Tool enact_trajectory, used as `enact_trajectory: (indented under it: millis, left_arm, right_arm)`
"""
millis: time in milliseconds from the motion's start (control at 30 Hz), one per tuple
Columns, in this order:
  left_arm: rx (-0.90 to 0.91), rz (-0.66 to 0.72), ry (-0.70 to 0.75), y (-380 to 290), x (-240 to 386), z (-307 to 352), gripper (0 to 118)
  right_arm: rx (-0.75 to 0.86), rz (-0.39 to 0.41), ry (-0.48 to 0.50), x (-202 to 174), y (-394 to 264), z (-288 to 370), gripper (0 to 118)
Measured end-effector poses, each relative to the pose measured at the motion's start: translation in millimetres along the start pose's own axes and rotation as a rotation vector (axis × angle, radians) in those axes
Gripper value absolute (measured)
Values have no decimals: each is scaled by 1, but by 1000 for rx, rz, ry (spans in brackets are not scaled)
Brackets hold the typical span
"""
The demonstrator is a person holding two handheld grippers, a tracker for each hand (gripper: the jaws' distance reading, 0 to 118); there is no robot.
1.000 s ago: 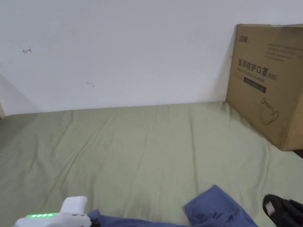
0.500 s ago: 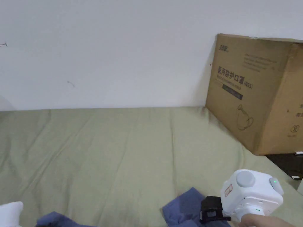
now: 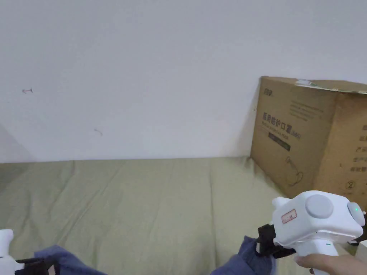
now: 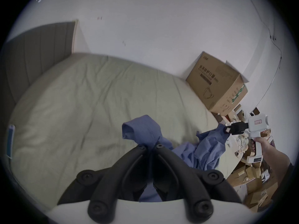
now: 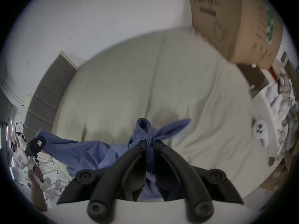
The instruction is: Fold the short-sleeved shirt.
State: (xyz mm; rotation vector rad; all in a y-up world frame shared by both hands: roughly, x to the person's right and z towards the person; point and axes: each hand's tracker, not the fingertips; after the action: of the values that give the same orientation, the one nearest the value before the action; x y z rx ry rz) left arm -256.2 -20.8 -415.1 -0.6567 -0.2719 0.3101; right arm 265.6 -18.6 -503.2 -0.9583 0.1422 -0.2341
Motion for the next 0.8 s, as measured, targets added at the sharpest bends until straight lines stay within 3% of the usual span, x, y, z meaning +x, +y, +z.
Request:
enact_trajectory:
  millis: [133, 233, 400, 500, 667, 800]
  left_arm:
    - [92, 0, 10, 54, 18, 47, 4]
    - [161, -51, 32, 95, 36, 74, 4]
    - [246, -18, 40, 161, 46, 92, 4]
    - [285, 17, 33, 188, 51, 85, 4]
    - [388, -46, 67, 221, 64, 70, 4]
    - [437, -84, 102, 244, 70, 53, 4]
  right_arm:
    - [149, -6, 24, -9, 34, 79, 8]
    - [249, -16, -1, -12, 61, 127, 8]
    - [385, -29, -55, -20, 105, 183, 8]
    - [436, -68, -4, -24, 130, 196, 8]
    - [545, 13, -71, -48, 169, 197, 8]
    - [643, 28, -83, -61, 201, 195, 8]
